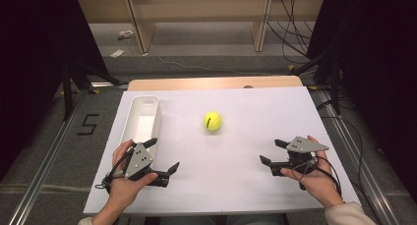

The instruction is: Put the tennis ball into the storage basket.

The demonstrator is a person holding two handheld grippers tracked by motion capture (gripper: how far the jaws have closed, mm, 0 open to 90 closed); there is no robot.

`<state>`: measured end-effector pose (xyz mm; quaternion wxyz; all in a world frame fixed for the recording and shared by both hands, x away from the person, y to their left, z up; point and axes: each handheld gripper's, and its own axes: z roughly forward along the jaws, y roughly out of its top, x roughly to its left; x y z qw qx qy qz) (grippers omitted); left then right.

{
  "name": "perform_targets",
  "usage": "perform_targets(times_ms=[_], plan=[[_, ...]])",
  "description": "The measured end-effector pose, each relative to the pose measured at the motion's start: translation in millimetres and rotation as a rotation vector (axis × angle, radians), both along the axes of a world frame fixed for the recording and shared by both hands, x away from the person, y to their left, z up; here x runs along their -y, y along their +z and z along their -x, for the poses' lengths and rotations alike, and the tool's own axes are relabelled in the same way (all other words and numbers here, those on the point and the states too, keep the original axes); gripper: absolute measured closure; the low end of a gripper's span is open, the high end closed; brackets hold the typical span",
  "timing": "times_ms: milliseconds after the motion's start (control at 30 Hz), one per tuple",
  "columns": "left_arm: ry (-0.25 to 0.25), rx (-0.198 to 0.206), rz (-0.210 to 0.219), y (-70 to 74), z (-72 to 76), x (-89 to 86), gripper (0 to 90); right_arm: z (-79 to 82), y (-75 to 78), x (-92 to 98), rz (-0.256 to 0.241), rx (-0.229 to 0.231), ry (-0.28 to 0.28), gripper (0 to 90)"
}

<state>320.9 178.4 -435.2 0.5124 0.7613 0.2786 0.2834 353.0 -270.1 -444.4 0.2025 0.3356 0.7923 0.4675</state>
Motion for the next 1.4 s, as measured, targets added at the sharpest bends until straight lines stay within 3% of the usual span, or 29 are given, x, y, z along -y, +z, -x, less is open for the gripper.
perform_targets(times_ms=[700,1400], plan=[[-0.014,0.008,-0.003,0.8,2.0,1.5,0.0,-3.9,1.4,-4.4,-0.001,0.006,-0.005,19.2],[-0.013,0.013,0.001,1.7,2.4,1.9,0.0,-24.4,4.8,-32.7,-0.008,0.020,0.001,19.5]])
